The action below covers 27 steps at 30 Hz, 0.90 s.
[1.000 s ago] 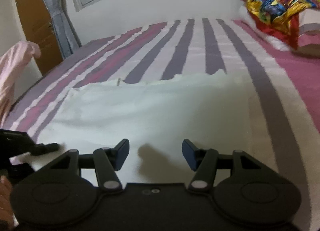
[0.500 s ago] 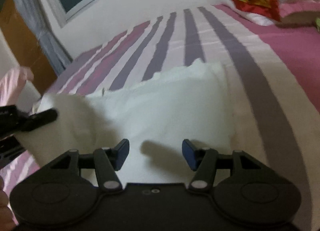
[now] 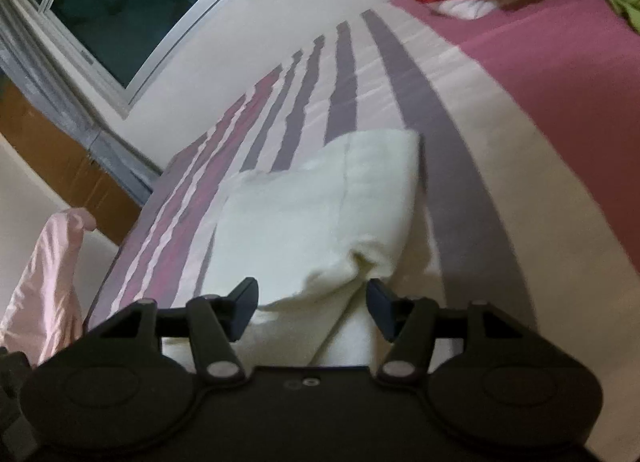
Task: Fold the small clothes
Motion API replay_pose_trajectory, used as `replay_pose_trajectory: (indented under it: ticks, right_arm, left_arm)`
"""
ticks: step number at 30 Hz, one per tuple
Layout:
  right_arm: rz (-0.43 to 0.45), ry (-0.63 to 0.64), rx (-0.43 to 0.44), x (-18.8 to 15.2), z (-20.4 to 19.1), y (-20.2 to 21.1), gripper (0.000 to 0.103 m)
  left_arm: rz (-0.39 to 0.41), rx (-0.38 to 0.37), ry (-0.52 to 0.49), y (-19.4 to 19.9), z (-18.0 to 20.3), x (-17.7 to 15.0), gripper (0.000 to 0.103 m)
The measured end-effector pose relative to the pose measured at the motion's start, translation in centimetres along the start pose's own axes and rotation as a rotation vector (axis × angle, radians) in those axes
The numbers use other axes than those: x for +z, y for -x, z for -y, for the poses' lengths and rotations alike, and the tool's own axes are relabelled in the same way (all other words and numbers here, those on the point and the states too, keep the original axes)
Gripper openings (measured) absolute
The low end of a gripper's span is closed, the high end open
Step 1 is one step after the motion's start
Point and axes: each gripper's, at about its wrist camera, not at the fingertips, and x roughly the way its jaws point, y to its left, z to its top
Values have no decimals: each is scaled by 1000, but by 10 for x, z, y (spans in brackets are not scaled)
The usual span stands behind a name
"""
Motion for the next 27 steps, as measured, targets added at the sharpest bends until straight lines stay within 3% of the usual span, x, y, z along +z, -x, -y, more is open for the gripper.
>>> replay_pose_trajectory:
  ticks: [4,6,11,18,19,21,23,27]
  right_arm:
    - [-19,-21,10,1,-3,-7,61]
    - [-17,-24,-2,5,-4,-12,67]
    - [-40,-86,-19,9,3,-30,63]
    - [1,-26,-71,20,-5,-48,55]
    - [1,0,-68,23,-8,-52,53]
    - [-8,70,-74,25,-16,-58,31]
    - [-5,158,-84,26,-26,-63,22]
    - [48,363,30,30,-53,-59,19]
  left_arm:
    - [-1,-7,-56,11,12,-13,8]
    - [-5,-24,-29,16,12,-16,8]
    - [-27,-61,39,39,-7,-28,8]
    - [71,78,113,63,-67,-18,8]
    - [83,86,122,62,-73,-13,8]
    - [117,99,136,56,-82,0,8]
    - [146,102,149,49,-89,13,8]
    - [171,87,175,25,-93,40,8]
